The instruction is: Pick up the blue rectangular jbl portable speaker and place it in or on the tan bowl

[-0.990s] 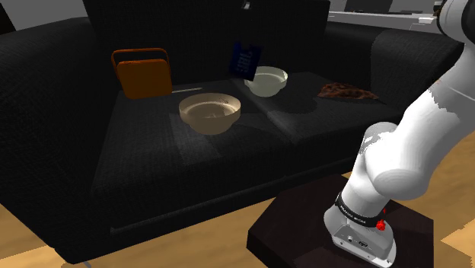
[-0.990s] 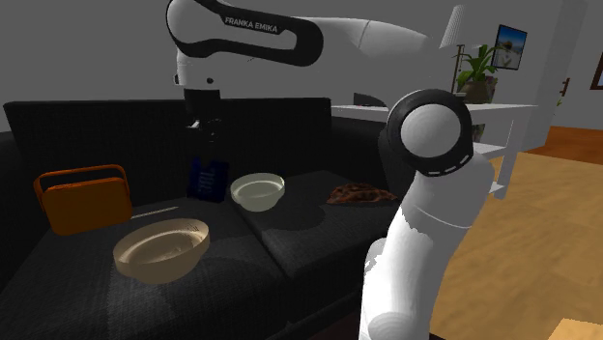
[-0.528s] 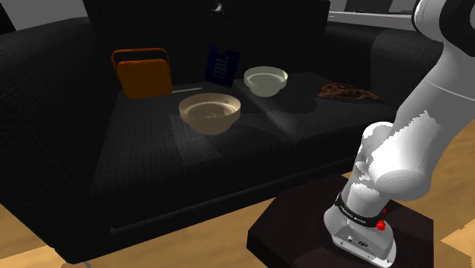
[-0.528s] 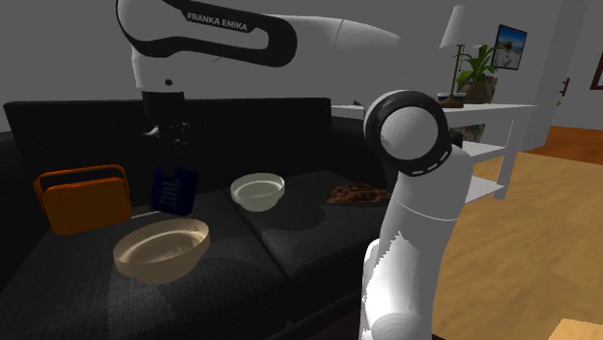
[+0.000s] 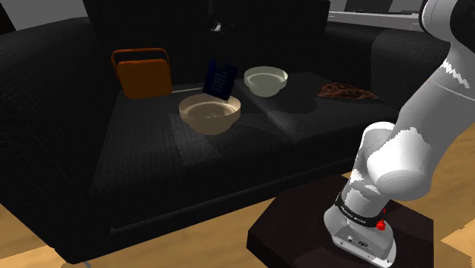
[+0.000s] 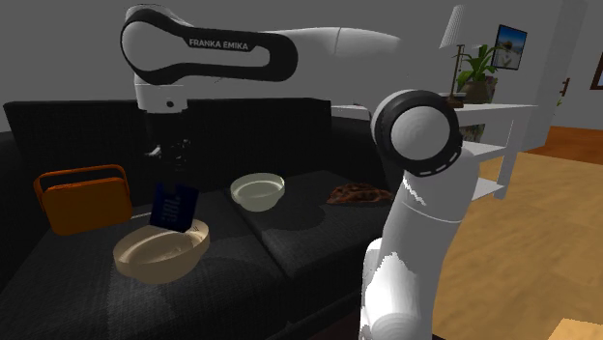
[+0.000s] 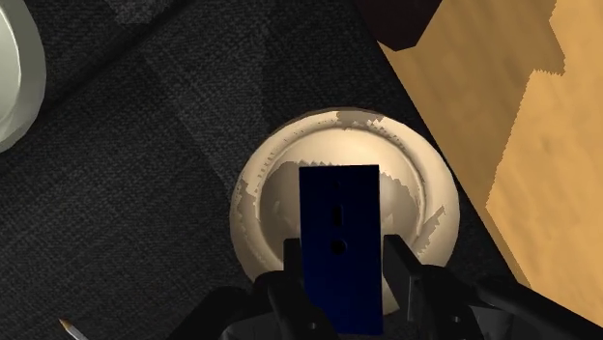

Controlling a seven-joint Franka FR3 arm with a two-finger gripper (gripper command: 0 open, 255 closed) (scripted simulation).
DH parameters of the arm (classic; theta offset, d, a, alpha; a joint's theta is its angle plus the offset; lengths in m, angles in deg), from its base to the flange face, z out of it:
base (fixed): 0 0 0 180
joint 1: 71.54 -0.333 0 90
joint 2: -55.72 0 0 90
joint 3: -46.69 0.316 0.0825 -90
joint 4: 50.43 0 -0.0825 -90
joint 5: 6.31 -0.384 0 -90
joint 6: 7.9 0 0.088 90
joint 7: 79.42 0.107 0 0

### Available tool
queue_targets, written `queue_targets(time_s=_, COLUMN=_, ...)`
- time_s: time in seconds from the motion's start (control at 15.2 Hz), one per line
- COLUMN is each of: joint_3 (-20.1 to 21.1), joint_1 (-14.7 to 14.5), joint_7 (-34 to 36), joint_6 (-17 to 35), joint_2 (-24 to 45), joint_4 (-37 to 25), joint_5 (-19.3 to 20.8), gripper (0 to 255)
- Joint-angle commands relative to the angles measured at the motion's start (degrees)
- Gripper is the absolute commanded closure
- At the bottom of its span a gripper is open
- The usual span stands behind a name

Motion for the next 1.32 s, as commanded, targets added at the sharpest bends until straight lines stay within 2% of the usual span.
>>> queue_targets(time_s=0.0, joint_3=0.00, joint_1=0.00, joint_7=0.04, joint_6=1.64, joint_2=-0.61, joint_4=2.21, joint_5=0.01, gripper=255)
queue_targets(time_s=0.53, joint_3=-0.02, joint_1=0.01, joint_7=0.17, joint_6=7.73, joint_2=-2.20, joint_4=9.88, joint_5=0.04, gripper=255)
queue_targets(time_s=0.99, joint_3=-0.02, joint_1=0.01, joint_7=0.17, joint_6=7.73, joint_2=-2.18, joint_4=9.86, joint_5=0.04, gripper=255)
queue_targets(time_s=1.06, joint_3=-0.02, joint_1=0.01, joint_7=0.17, joint_6=7.73, joint_2=-2.18, joint_4=9.86, joint_5=0.04, gripper=0)
queue_targets(time_s=1.25, joint_3=-0.02, joint_1=0.01, joint_7=0.17, joint_6=7.73, joint_2=-2.18, joint_4=9.86, joint_5=0.04, gripper=0)
